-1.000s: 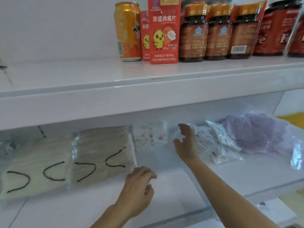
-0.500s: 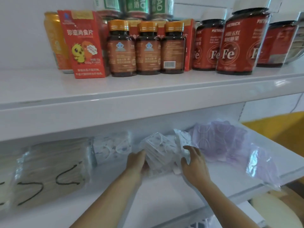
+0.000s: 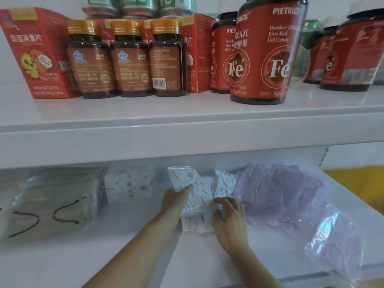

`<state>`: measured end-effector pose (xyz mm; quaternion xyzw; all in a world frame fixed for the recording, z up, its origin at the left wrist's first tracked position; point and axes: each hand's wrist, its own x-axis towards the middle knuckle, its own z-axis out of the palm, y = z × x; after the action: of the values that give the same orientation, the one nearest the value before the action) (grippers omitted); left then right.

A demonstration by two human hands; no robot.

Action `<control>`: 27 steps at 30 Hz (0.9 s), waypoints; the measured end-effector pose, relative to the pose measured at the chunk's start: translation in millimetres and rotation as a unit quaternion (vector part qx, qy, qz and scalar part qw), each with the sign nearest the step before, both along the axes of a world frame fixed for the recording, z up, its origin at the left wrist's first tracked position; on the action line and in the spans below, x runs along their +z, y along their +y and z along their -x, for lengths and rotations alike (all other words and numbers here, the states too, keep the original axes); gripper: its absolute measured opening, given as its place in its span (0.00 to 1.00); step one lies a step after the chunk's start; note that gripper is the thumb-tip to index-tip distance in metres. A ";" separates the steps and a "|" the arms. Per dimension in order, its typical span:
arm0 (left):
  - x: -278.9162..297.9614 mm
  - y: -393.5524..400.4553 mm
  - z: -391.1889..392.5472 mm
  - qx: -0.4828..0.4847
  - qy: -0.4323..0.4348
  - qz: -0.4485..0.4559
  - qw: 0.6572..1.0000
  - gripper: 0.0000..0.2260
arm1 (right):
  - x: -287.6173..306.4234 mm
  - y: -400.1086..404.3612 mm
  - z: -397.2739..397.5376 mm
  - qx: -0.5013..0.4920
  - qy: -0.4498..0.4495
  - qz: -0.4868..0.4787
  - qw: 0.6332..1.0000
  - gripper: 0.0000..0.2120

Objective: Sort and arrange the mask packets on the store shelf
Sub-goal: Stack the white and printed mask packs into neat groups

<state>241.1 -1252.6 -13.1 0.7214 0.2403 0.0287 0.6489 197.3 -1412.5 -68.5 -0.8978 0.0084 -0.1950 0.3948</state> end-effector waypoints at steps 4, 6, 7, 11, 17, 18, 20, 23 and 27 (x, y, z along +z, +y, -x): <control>2.8 -10.0 -6.5 -0.030 0.011 -0.033 0.999 0.14 | -0.1 -2.5 0.1 0.008 0.001 -0.010 1.000 0.19; 1.7 -12.5 -7.7 -0.050 0.018 -0.037 0.998 0.15 | 0.6 -3.2 0.7 0.019 0.008 -0.016 1.000 0.20; -0.1 -13.1 -8.5 -0.050 0.018 -0.041 0.998 0.17 | 0.8 -3.8 1.0 0.024 0.012 -0.018 0.999 0.20; -5.1 -13.1 -7.4 -0.039 0.002 -0.027 0.999 0.22 | 1.1 -7.4 1.5 0.036 0.012 -0.028 0.999 0.20; -6.1 7.0 17.9 -0.006 -0.055 0.028 0.998 0.22 | 5.2 -11.1 3.5 0.052 0.031 -0.067 0.996 0.23; -6.5 13.4 26.0 0.001 -0.067 0.035 0.997 0.21 | 5.3 -10.9 2.8 0.054 0.032 -0.069 0.996 0.24; -7.4 24.9 42.6 0.015 -0.092 0.062 0.994 0.17 | 4.7 -10.1 1.8 0.050 0.023 -0.070 0.996 0.22; -6.0 36.2 69.4 0.042 -0.127 0.136 0.982 0.12 | 2.9 -8.1 4.3 0.023 -0.035 -0.065 0.997 0.17; -11.1 53.4 93.0 0.090 -0.168 0.278 0.941 0.15 | 16.0 6.5 26.6 0.037 -0.107 -0.079 0.990 0.17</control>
<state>148.1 -1199.2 -24.2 0.4719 0.1904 0.1399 0.8494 170.6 -1406.0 -52.5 -0.8375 -0.0518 -0.2739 0.4700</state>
